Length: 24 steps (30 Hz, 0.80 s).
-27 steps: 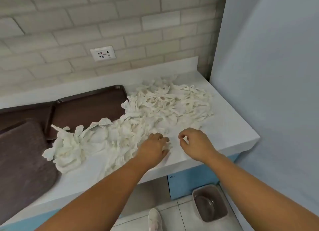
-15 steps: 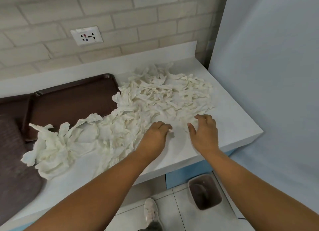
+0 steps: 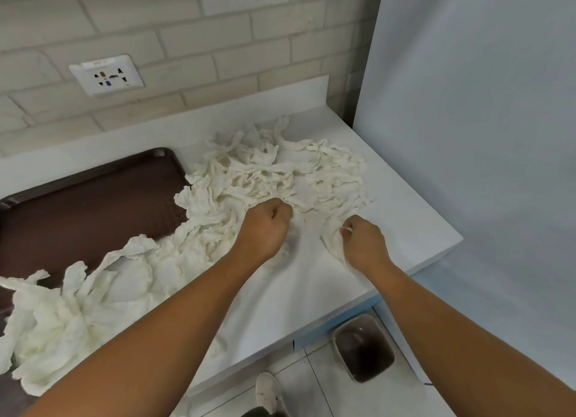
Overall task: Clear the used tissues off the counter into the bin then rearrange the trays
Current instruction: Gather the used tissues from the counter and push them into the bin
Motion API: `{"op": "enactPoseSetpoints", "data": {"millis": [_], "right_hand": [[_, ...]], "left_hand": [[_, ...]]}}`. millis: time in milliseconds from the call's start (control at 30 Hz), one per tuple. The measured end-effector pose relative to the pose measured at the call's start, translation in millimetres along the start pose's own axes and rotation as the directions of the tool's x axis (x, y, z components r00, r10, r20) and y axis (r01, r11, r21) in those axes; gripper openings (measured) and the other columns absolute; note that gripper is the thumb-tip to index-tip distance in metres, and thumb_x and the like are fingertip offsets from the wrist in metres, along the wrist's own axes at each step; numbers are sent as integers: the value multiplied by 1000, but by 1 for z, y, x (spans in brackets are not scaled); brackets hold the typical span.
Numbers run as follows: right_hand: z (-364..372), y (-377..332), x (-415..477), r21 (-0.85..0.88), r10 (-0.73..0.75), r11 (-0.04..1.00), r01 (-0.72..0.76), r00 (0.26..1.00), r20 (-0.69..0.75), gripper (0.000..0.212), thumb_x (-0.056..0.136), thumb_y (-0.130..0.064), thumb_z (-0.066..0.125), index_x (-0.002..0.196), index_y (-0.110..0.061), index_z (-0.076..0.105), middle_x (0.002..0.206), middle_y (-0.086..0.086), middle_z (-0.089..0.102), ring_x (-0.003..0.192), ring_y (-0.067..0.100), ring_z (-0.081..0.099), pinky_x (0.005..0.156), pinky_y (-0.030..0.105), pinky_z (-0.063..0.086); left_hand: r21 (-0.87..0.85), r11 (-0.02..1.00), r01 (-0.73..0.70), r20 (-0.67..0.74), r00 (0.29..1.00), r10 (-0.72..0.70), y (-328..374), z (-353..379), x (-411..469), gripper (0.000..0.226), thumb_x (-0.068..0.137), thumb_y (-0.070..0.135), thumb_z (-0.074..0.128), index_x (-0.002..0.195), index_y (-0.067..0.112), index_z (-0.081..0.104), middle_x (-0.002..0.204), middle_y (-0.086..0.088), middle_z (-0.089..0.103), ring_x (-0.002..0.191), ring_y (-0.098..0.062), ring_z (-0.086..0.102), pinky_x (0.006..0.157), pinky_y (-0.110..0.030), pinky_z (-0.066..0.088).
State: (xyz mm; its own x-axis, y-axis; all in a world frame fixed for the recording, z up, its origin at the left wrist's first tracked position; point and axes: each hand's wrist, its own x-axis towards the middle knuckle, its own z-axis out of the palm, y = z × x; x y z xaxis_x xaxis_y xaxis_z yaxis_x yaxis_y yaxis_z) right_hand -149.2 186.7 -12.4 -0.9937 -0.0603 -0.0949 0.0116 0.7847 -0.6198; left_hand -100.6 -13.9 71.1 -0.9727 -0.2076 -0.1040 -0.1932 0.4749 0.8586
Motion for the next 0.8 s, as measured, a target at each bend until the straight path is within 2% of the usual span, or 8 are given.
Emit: {"op": "enactPoseSetpoints", "data": {"millis": [167, 233, 300, 333, 433, 467, 633, 800], "right_hand": [[-18, -1, -14, 222, -32, 975, 28, 999, 15, 13, 104, -18, 37, 99, -13, 47, 83, 6, 58, 72, 17, 55, 61, 21, 42], [-30, -2, -18, 229, -16, 973, 27, 999, -50, 12, 105, -21, 36, 107, -16, 47, 88, 0, 57, 71, 7, 53, 57, 10, 40], [-44, 0, -22, 276, 9, 961, 26, 992, -125, 17, 105, -23, 34, 112, -21, 49, 93, -7, 56, 77, 0, 53, 61, 7, 41], [-50, 2, -24, 322, 24, 946, 27, 988, -152, 19, 105, -26, 33, 109, -23, 51, 92, -8, 58, 78, 2, 55, 64, 9, 43], [-73, 16, -38, 519, 129, 855, -23, 977, -169, 25, 103, -34, 36, 94, -23, 57, 81, -8, 59, 74, 13, 56, 70, 38, 50], [-82, 22, -46, 565, 156, 825, -32, 972, -173, 26, 102, -36, 40, 91, -21, 58, 79, -7, 58, 73, 14, 54, 68, 37, 48], [-115, 81, -91, 499, 255, 859, -111, 939, -230, 22, 95, -39, 58, 82, -22, 57, 72, -6, 58, 62, 7, 56, 55, 17, 44], [-97, 166, -126, 440, 414, 843, -310, 895, -164, 16, 96, -28, 56, 80, -23, 54, 70, 0, 58, 60, 17, 52, 56, 31, 45]], "left_hand": [[-21, 999, -38, 97, 994, 40, 16, 3, 21, 58, 96, 53, 50, 73, 0, 46, 61, -8, 48, 51, -21, 51, 60, -33, 46], [-95, 994, -55, 135, 989, 67, 24, 9, 28, 62, 98, 54, 47, 82, -6, 50, 65, -14, 53, 59, -32, 62, 68, -41, 55], [-133, 989, -59, 192, 978, 84, 31, 21, 33, 58, 99, 50, 48, 83, -6, 49, 64, -12, 50, 51, -27, 59, 61, -38, 53], [-132, 989, -73, 212, 972, 100, 35, 29, 34, 54, 99, 48, 50, 79, -3, 48, 63, -9, 47, 50, -22, 54, 58, -36, 50], [-117, 987, -106, 244, 961, 132, 48, 62, 28, 45, 97, 44, 54, 69, 9, 52, 59, 3, 43, 53, -12, 41, 59, -31, 41], [-117, 987, -108, 259, 956, 135, 52, 76, 23, 42, 97, 44, 54, 71, 10, 56, 58, 6, 44, 53, -11, 42, 59, -29, 40], [-102, 989, -108, 429, 892, 141, 60, 156, -13, 19, 100, 35, 53, 93, 27, 68, 77, 21, 61, 69, -1, 56, 67, -16, 44], [-67, 996, -63, 561, 823, 90, 34, 240, -58, 16, 103, 28, 50, 96, 30, 65, 95, 14, 64, 79, 1, 57, 65, -5, 40]]}}
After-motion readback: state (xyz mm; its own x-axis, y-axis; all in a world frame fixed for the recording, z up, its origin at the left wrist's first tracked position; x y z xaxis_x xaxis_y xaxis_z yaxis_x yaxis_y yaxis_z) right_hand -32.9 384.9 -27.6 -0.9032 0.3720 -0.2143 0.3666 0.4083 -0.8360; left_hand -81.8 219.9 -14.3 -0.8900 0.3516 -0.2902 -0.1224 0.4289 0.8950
